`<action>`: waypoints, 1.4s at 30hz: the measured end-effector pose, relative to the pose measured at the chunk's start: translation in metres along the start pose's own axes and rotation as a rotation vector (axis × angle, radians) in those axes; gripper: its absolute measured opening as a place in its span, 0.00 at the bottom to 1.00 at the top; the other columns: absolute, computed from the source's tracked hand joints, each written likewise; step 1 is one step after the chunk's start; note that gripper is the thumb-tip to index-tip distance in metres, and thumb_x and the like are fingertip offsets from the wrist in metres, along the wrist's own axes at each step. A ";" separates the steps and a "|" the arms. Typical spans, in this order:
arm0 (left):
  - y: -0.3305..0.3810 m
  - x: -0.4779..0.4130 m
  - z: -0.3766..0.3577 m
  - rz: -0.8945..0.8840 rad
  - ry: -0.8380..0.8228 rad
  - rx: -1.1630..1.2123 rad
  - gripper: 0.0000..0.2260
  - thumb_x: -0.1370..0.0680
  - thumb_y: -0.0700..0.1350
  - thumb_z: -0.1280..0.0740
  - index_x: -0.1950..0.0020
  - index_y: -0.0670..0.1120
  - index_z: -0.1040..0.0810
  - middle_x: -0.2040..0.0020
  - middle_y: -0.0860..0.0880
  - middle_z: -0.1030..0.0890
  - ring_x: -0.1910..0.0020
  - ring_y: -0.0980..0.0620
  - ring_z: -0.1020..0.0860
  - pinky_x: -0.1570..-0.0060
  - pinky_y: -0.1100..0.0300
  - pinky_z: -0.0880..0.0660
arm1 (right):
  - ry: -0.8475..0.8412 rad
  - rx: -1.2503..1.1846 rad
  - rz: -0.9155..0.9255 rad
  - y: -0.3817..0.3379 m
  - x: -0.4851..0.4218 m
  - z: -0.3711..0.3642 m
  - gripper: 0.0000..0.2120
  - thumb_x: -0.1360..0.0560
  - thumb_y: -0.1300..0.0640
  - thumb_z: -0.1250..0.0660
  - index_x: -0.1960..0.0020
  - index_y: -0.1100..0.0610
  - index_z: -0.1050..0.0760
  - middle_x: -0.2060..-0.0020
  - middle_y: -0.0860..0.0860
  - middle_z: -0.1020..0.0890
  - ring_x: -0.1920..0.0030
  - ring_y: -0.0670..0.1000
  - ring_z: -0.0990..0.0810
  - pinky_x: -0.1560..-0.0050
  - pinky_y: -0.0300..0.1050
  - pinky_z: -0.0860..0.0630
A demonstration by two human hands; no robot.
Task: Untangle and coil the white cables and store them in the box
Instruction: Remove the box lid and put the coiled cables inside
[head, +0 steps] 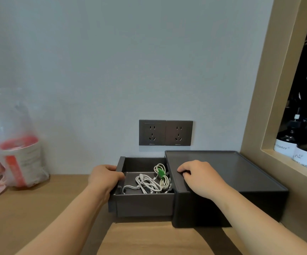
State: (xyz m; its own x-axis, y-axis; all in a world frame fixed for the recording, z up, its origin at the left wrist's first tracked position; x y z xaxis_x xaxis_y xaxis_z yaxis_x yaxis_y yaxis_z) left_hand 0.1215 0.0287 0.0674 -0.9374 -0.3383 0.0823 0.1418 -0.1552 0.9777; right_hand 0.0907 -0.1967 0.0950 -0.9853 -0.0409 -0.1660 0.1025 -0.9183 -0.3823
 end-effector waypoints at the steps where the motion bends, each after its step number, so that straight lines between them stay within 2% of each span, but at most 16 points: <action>1: 0.001 0.002 -0.004 -0.008 -0.002 0.001 0.14 0.30 0.30 0.31 0.67 0.48 0.26 0.66 0.47 0.23 0.64 0.46 0.23 0.64 0.59 0.25 | 0.006 -0.006 0.000 0.001 0.001 -0.001 0.17 0.20 0.62 0.46 0.36 0.51 0.25 0.38 0.49 0.23 0.38 0.50 0.26 0.39 0.40 0.31; 5: 0.003 0.008 -0.017 -0.029 -0.017 -0.021 0.14 0.28 0.32 0.31 0.67 0.49 0.26 0.66 0.47 0.23 0.64 0.47 0.23 0.63 0.58 0.26 | 0.044 -0.047 -0.012 0.005 0.001 -0.007 0.17 0.20 0.61 0.45 0.37 0.51 0.25 0.39 0.48 0.22 0.39 0.49 0.25 0.40 0.40 0.30; 10: 0.001 0.010 -0.021 -0.041 -0.075 -0.012 0.11 0.27 0.34 0.30 0.63 0.49 0.26 0.64 0.49 0.23 0.60 0.47 0.23 0.56 0.56 0.26 | 0.058 -0.076 -0.024 0.007 -0.001 -0.009 0.16 0.20 0.60 0.45 0.38 0.50 0.24 0.40 0.49 0.22 0.40 0.50 0.25 0.40 0.41 0.29; 14: 0.001 0.016 -0.026 -0.053 -0.153 0.030 0.09 0.26 0.35 0.30 0.52 0.47 0.23 0.62 0.50 0.21 0.61 0.50 0.22 0.56 0.57 0.25 | 0.071 -0.096 -0.034 0.007 -0.001 -0.010 0.17 0.20 0.62 0.45 0.39 0.50 0.23 0.41 0.49 0.22 0.41 0.50 0.25 0.41 0.42 0.28; 19: -0.004 0.020 -0.039 -0.004 -0.258 0.167 0.13 0.25 0.36 0.31 0.40 0.38 0.22 0.53 0.43 0.18 0.58 0.49 0.19 0.56 0.59 0.21 | 0.112 -0.158 -0.097 0.007 -0.001 -0.008 0.19 0.23 0.66 0.48 0.46 0.50 0.22 0.43 0.52 0.22 0.46 0.53 0.25 0.48 0.44 0.27; 23: -0.010 0.024 -0.045 0.006 -0.329 0.238 0.09 0.21 0.36 0.37 0.43 0.41 0.21 0.52 0.44 0.16 0.57 0.50 0.18 0.61 0.63 0.23 | 0.125 -0.157 -0.107 0.005 0.001 -0.011 0.19 0.21 0.66 0.48 0.44 0.50 0.23 0.44 0.51 0.23 0.49 0.51 0.27 0.48 0.44 0.25; 25: -0.008 0.032 -0.049 0.008 -0.379 0.252 0.11 0.19 0.36 0.42 0.47 0.44 0.20 0.53 0.45 0.16 0.56 0.51 0.18 0.62 0.64 0.24 | 0.126 -0.155 -0.119 0.004 0.002 -0.012 0.19 0.21 0.66 0.48 0.44 0.49 0.24 0.44 0.51 0.23 0.46 0.52 0.27 0.46 0.49 0.24; 28: -0.007 0.040 -0.060 -0.009 -0.433 0.232 0.15 0.19 0.36 0.46 0.46 0.47 0.21 0.50 0.45 0.17 0.51 0.50 0.19 0.53 0.61 0.24 | 0.115 -0.160 -0.144 0.003 0.003 -0.011 0.20 0.23 0.66 0.49 0.46 0.47 0.24 0.45 0.51 0.23 0.43 0.55 0.27 0.45 0.54 0.24; 29: -0.006 0.043 -0.065 -0.017 -0.446 0.220 0.15 0.18 0.36 0.46 0.45 0.48 0.21 0.48 0.45 0.17 0.49 0.50 0.20 0.51 0.60 0.24 | 0.112 -0.161 -0.149 0.003 0.004 -0.010 0.21 0.23 0.66 0.49 0.46 0.46 0.24 0.44 0.51 0.23 0.42 0.55 0.27 0.45 0.54 0.24; 33: 0.001 0.047 -0.080 -0.015 -0.450 0.163 0.15 0.18 0.36 0.47 0.46 0.50 0.23 0.47 0.46 0.19 0.48 0.51 0.22 0.55 0.60 0.25 | 0.098 -0.162 -0.144 0.001 0.006 -0.010 0.21 0.22 0.66 0.48 0.43 0.46 0.24 0.43 0.51 0.24 0.42 0.55 0.28 0.45 0.54 0.24; 37: 0.004 0.050 -0.086 0.000 -0.447 0.150 0.15 0.18 0.37 0.48 0.40 0.48 0.25 0.46 0.45 0.19 0.47 0.49 0.22 0.57 0.60 0.25 | 0.092 -0.156 -0.138 0.000 0.008 -0.008 0.19 0.22 0.66 0.47 0.41 0.47 0.25 0.43 0.52 0.24 0.42 0.55 0.27 0.45 0.53 0.24; 42: 0.003 0.057 -0.094 0.011 -0.447 0.232 0.13 0.17 0.38 0.47 0.40 0.48 0.26 0.49 0.44 0.18 0.52 0.50 0.20 0.62 0.63 0.25 | 0.086 -0.154 -0.127 -0.001 0.009 -0.007 0.18 0.22 0.66 0.45 0.40 0.49 0.26 0.42 0.52 0.24 0.43 0.55 0.27 0.45 0.52 0.24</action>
State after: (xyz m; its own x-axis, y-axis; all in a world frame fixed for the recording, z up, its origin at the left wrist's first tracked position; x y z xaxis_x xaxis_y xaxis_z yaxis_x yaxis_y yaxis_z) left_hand 0.0987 -0.0784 0.0563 -0.9880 0.0996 0.1182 0.1258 0.0737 0.9893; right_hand 0.0826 -0.1932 0.0879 -0.9771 0.1111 -0.1815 0.0043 -0.8427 -0.5384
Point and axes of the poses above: each hand's wrist, its own x-axis away from the middle knuckle, its own z-axis out of the back of the hand, y = z × x, the point moved 1 cm from there along -x, towards the middle knuckle
